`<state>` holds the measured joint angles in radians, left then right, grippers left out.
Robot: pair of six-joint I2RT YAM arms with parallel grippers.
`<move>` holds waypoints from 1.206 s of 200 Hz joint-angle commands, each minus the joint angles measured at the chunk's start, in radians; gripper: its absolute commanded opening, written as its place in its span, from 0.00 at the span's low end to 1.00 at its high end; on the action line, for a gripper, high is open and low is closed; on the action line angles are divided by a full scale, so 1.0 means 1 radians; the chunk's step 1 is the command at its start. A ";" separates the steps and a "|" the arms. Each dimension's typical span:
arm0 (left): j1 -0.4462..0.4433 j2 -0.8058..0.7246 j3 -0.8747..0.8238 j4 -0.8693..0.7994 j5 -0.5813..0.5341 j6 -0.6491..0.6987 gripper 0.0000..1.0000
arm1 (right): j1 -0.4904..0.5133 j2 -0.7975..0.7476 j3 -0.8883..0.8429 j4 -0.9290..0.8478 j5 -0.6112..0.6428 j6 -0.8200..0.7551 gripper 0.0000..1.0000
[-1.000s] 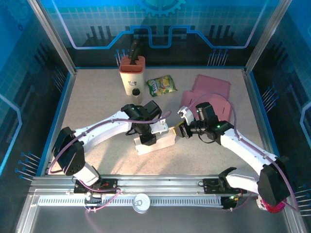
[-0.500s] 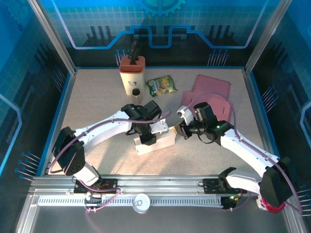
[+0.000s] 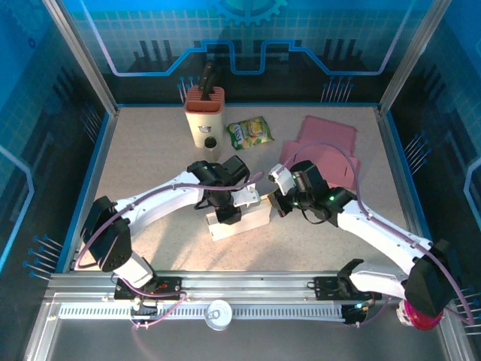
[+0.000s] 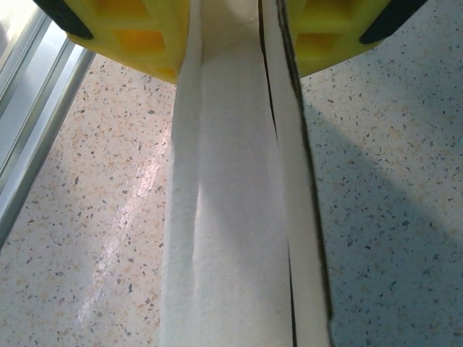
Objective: Fold the paper box
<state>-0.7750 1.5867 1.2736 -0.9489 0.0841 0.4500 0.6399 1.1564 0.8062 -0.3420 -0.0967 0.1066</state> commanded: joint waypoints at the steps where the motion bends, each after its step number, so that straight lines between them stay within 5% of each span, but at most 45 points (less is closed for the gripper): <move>1: 0.005 0.015 0.021 0.023 -0.028 -0.047 0.22 | 0.049 -0.007 0.015 -0.007 0.074 0.075 0.00; 131: 0.005 0.005 0.018 0.090 -0.085 -0.079 0.23 | 0.135 -0.072 -0.075 0.119 0.209 0.407 0.00; 241: 0.041 0.004 0.021 0.140 -0.056 -0.083 0.27 | 0.182 -0.136 -0.251 0.315 0.322 0.344 0.00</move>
<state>-0.7685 1.5890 1.2739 -0.9001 0.0494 0.3954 0.7795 1.0405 0.6048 -0.0662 0.2028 0.4778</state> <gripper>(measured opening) 0.258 0.041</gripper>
